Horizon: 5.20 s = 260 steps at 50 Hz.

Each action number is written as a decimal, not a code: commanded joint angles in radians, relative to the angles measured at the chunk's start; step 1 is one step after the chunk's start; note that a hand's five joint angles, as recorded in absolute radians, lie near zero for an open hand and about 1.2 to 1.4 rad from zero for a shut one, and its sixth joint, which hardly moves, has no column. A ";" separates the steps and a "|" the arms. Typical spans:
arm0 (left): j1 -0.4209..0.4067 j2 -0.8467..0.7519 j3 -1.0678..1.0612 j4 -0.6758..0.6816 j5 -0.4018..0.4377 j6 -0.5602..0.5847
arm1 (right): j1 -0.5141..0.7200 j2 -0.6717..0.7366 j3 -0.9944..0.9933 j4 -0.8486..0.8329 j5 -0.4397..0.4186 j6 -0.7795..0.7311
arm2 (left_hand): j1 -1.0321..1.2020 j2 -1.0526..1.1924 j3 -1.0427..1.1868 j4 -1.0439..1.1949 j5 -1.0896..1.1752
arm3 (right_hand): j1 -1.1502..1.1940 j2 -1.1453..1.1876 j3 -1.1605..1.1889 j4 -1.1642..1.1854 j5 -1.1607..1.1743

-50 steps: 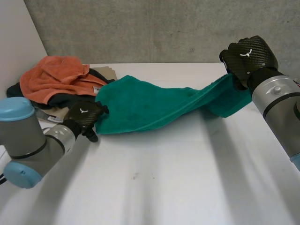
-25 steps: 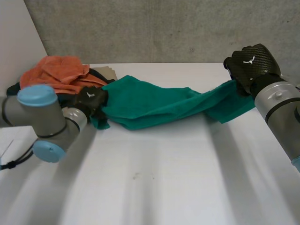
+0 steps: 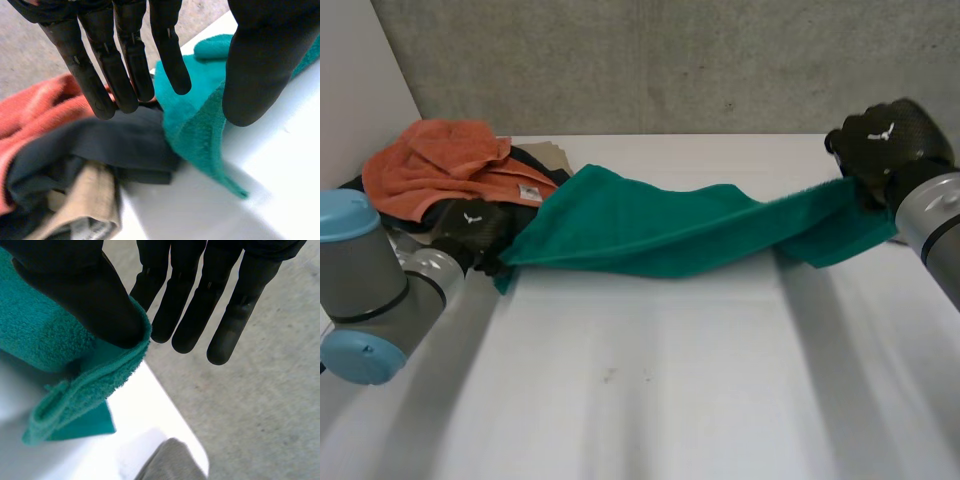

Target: Fold the laundry.

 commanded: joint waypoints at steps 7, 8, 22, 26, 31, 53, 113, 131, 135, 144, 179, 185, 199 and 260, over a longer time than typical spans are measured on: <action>-0.012 -0.086 0.037 -0.003 -0.005 -0.001 | -0.005 0.039 0.044 -0.009 -0.004 0.002 | -0.019 -0.018 -0.020 -0.018 -0.015 | 0.272 0.222 0.209 0.198 0.209; -0.012 -0.105 0.049 -0.004 -0.009 -0.001 | -0.006 0.039 0.045 -0.009 -0.004 0.002 | -0.025 -0.024 -0.026 -0.024 -0.021 | 0.272 0.222 0.209 0.198 0.209; 0.022 -0.113 0.138 -0.009 -0.103 0.044 | -0.013 0.037 0.040 -0.003 0.001 0.008 | 0.612 0.613 0.611 0.612 0.616 | 0.272 0.222 0.209 0.198 0.209; 0.020 0.099 0.037 -0.015 -0.091 0.038 | -0.011 0.003 0.031 0.008 0.006 -0.006 | 0.612 0.613 0.611 0.612 0.616 | 0.272 0.222 0.209 0.198 0.209; 0.022 0.393 -0.040 -0.016 -0.086 0.041 | -0.020 -0.139 -0.034 0.098 0.004 -0.082 | 0.612 0.613 0.611 0.612 0.616 | 0.272 0.222 0.209 0.198 0.209; 0.005 0.268 0.133 -0.386 -0.022 0.128 | -0.109 0.097 -0.216 0.408 0.033 -0.231 | 0.612 0.613 0.611 0.612 0.616 | 0.272 0.222 0.209 0.198 0.209; -0.145 0.387 -0.313 -0.301 -0.196 0.381 | -0.230 0.048 0.273 0.204 -0.076 -0.374 | 0.612 0.613 0.611 0.612 0.616 | 0.272 0.222 0.209 0.198 0.209; -0.164 0.201 -0.180 -0.201 -0.196 0.455 | -0.217 0.153 0.230 0.016 -0.047 -0.362 | 0.612 0.613 0.611 0.612 0.616 | 0.272 0.222 0.209 0.198 0.209; -0.173 0.069 -0.017 -0.124 -0.203 0.458 | -0.158 0.255 0.149 -0.107 -0.036 -0.336 | 0.612 0.613 0.611 0.612 0.616 | 0.272 0.222 0.209 0.198 0.209; -0.194 -0.250 0.438 -0.099 -0.258 0.467 | -0.125 0.499 -0.106 -0.288 0.030 -0.340 | 0.612 0.613 0.611 0.612 0.616 | 0.272 0.222 0.209 0.198 0.209; -0.253 -0.157 0.420 -0.185 -0.260 0.158 | -0.212 0.373 -0.098 0.075 -0.148 0.080 | -0.609 -0.608 -0.610 -0.609 -0.605 | -0.734 -0.784 -0.797 -0.808 -0.797; -0.201 -0.045 0.241 -0.173 -0.079 -0.020 | -0.264 0.371 -0.018 0.089 -0.198 0.072 | -0.603 -0.602 -0.604 -0.603 -0.600 | -0.620 -0.669 -0.683 -0.693 -0.683; -0.194 0.042 0.118 -0.104 -0.032 -0.063 | -0.325 0.465 -0.018 -0.067 -0.159 0.052 | -0.594 -0.594 -0.596 -0.594 -0.591 | 0.272 0.222 0.209 0.198 0.209; -0.185 0.214 -0.052 -0.018 -0.025 -0.067 | -0.459 0.415 0.086 -0.250 -0.126 -0.102 | -0.606 -0.605 -0.607 -0.606 -0.602 | 0.272 0.222 0.209 0.198 0.209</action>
